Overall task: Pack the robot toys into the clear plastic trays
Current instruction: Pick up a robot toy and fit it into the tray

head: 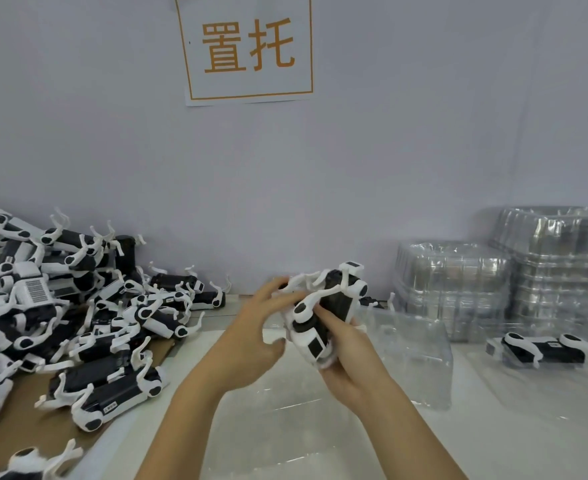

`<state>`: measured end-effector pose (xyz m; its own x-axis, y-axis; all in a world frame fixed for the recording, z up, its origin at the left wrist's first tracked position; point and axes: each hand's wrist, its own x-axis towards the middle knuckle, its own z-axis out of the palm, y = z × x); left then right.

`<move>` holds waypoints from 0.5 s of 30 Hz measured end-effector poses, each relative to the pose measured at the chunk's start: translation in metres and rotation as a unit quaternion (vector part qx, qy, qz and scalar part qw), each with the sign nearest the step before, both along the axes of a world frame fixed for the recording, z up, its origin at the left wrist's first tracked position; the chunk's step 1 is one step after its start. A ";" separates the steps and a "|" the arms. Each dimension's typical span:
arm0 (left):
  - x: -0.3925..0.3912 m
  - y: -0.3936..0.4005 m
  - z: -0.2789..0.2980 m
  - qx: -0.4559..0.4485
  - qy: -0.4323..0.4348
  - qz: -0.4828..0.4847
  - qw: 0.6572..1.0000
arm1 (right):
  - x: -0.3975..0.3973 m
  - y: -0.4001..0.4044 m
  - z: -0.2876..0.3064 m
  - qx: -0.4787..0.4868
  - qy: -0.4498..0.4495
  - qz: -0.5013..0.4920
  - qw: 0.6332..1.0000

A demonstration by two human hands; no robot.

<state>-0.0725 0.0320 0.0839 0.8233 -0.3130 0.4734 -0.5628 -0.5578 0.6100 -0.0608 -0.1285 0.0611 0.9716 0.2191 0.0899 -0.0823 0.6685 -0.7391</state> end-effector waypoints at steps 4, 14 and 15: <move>0.002 0.000 -0.004 0.020 -0.030 0.015 0.999 | -0.003 0.002 0.002 -0.059 -0.019 0.014 0.998; 0.005 -0.002 -0.001 -0.062 -0.155 0.064 0.984 | -0.009 -0.004 0.019 -0.135 -0.072 -0.110 0.982; 0.005 0.000 0.000 -0.085 -0.156 0.065 0.982 | -0.010 -0.009 0.020 -0.128 -0.077 -0.087 0.985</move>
